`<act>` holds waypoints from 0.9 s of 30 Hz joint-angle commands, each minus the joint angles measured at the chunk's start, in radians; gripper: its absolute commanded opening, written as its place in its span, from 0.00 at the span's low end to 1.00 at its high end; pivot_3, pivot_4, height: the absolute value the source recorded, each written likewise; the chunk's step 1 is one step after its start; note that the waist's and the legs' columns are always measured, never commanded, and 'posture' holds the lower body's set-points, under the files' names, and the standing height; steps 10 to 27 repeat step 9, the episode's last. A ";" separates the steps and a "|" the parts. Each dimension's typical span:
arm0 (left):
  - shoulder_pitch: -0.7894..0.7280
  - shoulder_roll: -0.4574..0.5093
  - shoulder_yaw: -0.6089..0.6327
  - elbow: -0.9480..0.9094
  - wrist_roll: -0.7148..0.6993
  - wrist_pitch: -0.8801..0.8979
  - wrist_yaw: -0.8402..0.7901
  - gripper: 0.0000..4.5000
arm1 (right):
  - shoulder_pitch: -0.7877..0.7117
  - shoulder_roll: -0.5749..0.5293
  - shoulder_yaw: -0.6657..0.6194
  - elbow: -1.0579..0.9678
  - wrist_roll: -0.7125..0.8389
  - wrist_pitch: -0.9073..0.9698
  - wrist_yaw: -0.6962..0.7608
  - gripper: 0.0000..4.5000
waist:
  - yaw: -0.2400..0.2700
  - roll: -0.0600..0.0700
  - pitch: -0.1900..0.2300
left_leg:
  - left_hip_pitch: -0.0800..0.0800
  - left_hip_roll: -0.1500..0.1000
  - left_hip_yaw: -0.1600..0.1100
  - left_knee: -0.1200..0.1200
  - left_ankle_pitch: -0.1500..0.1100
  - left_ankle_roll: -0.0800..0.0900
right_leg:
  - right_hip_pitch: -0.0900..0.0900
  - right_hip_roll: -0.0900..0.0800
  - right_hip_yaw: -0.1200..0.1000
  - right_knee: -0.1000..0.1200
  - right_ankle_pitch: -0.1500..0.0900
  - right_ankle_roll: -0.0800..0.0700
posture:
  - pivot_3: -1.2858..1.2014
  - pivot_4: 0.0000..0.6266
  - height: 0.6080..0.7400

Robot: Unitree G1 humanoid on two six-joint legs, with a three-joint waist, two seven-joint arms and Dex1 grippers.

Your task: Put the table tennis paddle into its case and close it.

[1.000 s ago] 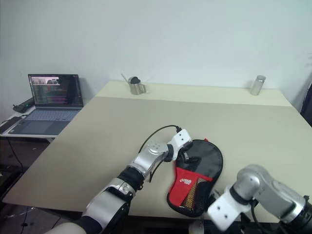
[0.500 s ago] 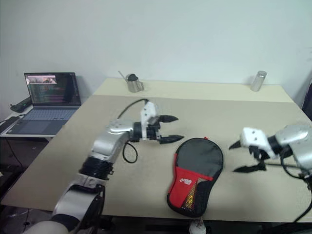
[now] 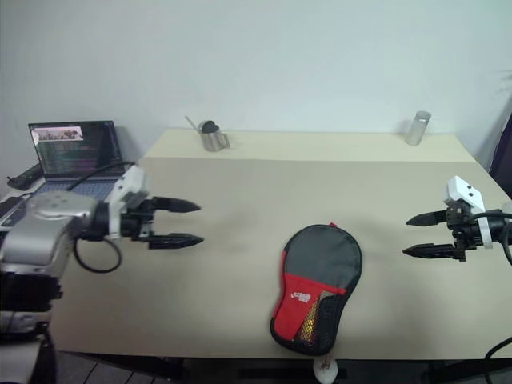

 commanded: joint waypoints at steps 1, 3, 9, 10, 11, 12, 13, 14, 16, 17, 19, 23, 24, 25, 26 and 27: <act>-0.016 0.079 0.098 0.005 -0.043 0.008 -0.019 1.00 | 0.017 -0.014 -0.052 -0.147 0.066 0.047 0.043 1.00 | 0.001 0.000 0.001 | 0.000 0.000 0.000 0.000 0.000 0.000 | 0.000 0.000 0.000 0.000 0.000 0.000 | 0.52 0.24 1.00; 0.017 0.097 0.127 -0.034 -0.062 0.025 -0.005 1.00 | 0.030 -0.019 -0.065 -0.187 0.078 0.053 0.037 1.00 | 0.002 0.000 0.001 | -0.001 0.000 -0.001 0.000 0.000 0.000 | -0.001 0.000 -0.001 0.000 0.000 0.000 | 0.52 0.24 1.00; 0.159 0.098 0.195 -0.147 -0.084 0.058 0.091 1.00 | 0.064 -0.009 -0.092 -0.277 0.106 0.075 0.007 1.00 | 0.004 0.001 0.001 | -0.001 0.000 0.000 0.000 0.000 0.000 | -0.001 0.000 0.000 0.000 0.000 0.000 | 0.52 0.24 1.00; 0.159 0.098 0.195 -0.147 -0.084 0.058 0.091 1.00 | 0.064 -0.009 -0.092 -0.277 0.106 0.075 0.007 1.00 | 0.004 0.001 0.001 | -0.001 0.000 0.000 0.000 0.000 0.000 | -0.001 0.000 0.000 0.000 0.000 0.000 | 0.52 0.24 1.00; 0.159 0.098 0.195 -0.147 -0.084 0.058 0.091 1.00 | 0.064 -0.009 -0.092 -0.277 0.106 0.075 0.007 1.00 | 0.004 0.001 0.001 | -0.001 0.000 0.000 0.000 0.000 0.000 | -0.001 0.000 0.000 0.000 0.000 0.000 | 0.52 0.24 1.00; 0.159 0.098 0.195 -0.147 -0.084 0.058 0.091 1.00 | 0.064 -0.009 -0.092 -0.277 0.106 0.075 0.007 1.00 | 0.004 0.001 0.001 | -0.001 0.000 0.000 0.000 0.000 0.000 | -0.001 0.000 0.000 0.000 0.000 0.000 | 0.52 0.24 1.00; 0.159 0.098 0.195 -0.147 -0.084 0.058 0.091 1.00 | 0.064 -0.009 -0.092 -0.277 0.106 0.075 0.007 1.00 | 0.004 0.001 0.001 | -0.001 0.000 0.000 0.000 0.000 0.000 | -0.001 0.000 0.000 0.000 0.000 0.000 | 0.52 0.24 1.00; 0.159 0.098 0.195 -0.147 -0.084 0.058 0.091 1.00 | 0.064 -0.009 -0.092 -0.277 0.106 0.075 0.007 1.00 | 0.004 0.001 0.001 | -0.001 0.000 0.000 0.000 0.000 0.000 | -0.001 0.000 0.000 0.000 0.000 0.000 | 0.52 0.24 1.00; 0.159 0.098 0.195 -0.147 -0.084 0.058 0.091 1.00 | 0.064 -0.009 -0.092 -0.277 0.106 0.075 0.007 1.00 | 0.004 0.001 0.001 | -0.001 0.000 0.000 0.000 0.000 0.000 | -0.001 0.000 0.000 0.000 0.000 0.000 | 0.52 0.24 1.00; 0.159 0.098 0.195 -0.147 -0.084 0.058 0.091 1.00 | 0.064 -0.009 -0.092 -0.277 0.106 0.075 0.007 1.00 | 0.004 0.001 0.001 | -0.001 0.000 0.000 0.000 0.000 0.000 | -0.001 0.000 0.000 0.000 0.000 0.000 | 0.52 0.24 1.00; 0.159 0.098 0.195 -0.147 -0.084 0.058 0.091 1.00 | 0.064 -0.009 -0.092 -0.277 0.106 0.075 0.007 1.00 | 0.004 0.001 0.001 | -0.001 0.000 0.000 0.000 0.000 0.000 | -0.001 0.000 0.000 0.000 0.000 0.000 | 0.52 0.24 1.00; 0.159 0.098 0.195 -0.147 -0.084 0.058 0.091 1.00 | 0.064 -0.009 -0.092 -0.277 0.106 0.075 0.007 1.00 | 0.004 0.001 0.001 | -0.001 0.000 0.000 0.000 0.000 0.000 | -0.001 0.000 0.000 0.000 0.000 0.000 | 0.52 0.24 1.00; 0.159 0.098 0.195 -0.147 -0.084 0.058 0.091 1.00 | 0.064 -0.009 -0.092 -0.277 0.106 0.075 0.007 1.00 | 0.004 0.001 0.001 | -0.001 0.000 0.000 0.000 0.000 0.000 | -0.001 0.000 0.000 0.000 0.000 0.000 | 0.52 0.24 1.00; 0.159 0.098 0.195 -0.147 -0.084 0.058 0.091 1.00 | 0.064 -0.009 -0.092 -0.277 0.106 0.075 0.007 1.00 | 0.004 0.001 0.001 | -0.001 0.000 0.000 0.000 0.000 0.000 | -0.001 0.000 0.000 0.000 0.000 0.000 | 0.52 0.24 1.00; 0.159 0.098 0.195 -0.147 -0.084 0.058 0.091 1.00 | 0.064 -0.009 -0.092 -0.277 0.106 0.075 0.007 1.00 | 0.004 0.001 0.001 | -0.001 0.000 0.000 0.000 0.000 0.000 | -0.001 0.000 0.000 0.000 0.000 0.000 | 0.52 0.24 1.00; 0.159 0.098 0.195 -0.147 -0.084 0.058 0.091 1.00 | 0.064 -0.009 -0.092 -0.277 0.106 0.075 0.007 1.00 | 0.004 0.001 0.001 | -0.001 0.000 0.000 0.000 0.000 0.000 | -0.001 0.000 0.000 0.000 0.000 0.000 | 0.52 0.24 1.00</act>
